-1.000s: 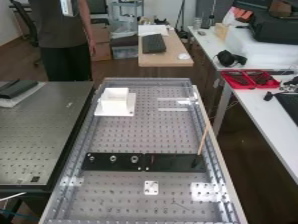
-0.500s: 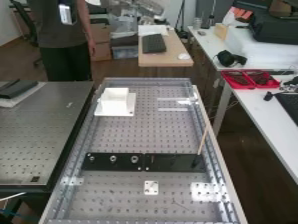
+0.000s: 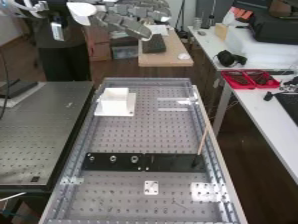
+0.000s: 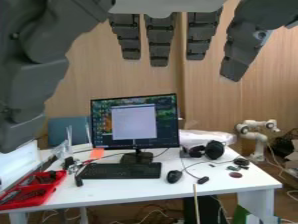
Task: Grab the smaller nut and place it in the white container
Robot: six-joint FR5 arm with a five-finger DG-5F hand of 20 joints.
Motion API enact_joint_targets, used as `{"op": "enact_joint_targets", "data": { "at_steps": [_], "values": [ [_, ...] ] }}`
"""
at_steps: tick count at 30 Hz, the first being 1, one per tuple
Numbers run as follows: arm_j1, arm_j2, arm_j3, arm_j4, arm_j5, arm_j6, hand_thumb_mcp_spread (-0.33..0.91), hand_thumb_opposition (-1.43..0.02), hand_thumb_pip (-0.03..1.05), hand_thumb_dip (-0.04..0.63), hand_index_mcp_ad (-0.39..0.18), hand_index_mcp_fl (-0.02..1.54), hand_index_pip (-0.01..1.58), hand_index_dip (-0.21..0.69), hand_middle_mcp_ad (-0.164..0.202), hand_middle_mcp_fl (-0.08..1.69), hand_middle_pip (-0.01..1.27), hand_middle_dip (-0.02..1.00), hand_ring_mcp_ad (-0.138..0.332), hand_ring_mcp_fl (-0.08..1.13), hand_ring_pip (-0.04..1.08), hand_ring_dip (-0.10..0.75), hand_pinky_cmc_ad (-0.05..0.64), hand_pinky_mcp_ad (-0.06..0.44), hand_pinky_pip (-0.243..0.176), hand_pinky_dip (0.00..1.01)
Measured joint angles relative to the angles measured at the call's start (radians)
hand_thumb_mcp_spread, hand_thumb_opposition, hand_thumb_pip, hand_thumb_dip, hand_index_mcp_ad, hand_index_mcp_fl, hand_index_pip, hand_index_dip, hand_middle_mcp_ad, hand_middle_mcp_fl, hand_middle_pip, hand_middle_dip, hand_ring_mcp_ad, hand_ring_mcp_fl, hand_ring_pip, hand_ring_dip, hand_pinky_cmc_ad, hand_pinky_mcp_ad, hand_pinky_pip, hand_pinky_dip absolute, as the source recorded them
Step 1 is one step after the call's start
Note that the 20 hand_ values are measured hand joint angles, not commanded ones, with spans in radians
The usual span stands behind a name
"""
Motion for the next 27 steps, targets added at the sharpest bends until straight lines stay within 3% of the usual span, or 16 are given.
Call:
{"op": "enact_joint_targets", "data": {
  "at_steps": [18, 20, 27],
  "values": [
    [-0.099, 0.035, -0.153, 0.093, -0.057, 0.005, 0.22, -0.74, 0.56, 0.063, -0.045, 0.04, 0.08, 0.333, 0.070, 0.00, 0.13, 0.24, 0.175, 0.00, 0.07, 0.093, 0.490, 0.347, -0.106, 0.21],
    [-0.110, 0.037, -0.173, 0.113, -0.065, 0.006, 0.22, -0.74, 0.62, 0.077, -0.052, 0.04, 0.09, 0.332, 0.070, 0.00, 0.13, 0.24, 0.175, 0.00, 0.07, 0.093, 0.490, 0.347, -0.106, 0.21],
    [-0.106, 0.038, -0.235, 0.165, -0.033, 0.005, 0.23, -0.74, 0.64, 0.098, -0.068, 0.06, 0.17, 0.300, 0.070, 0.00, 0.13, 0.24, 0.175, 0.00, 0.07, 0.091, 0.490, 0.347, -0.106, 0.21]
  ]
}}
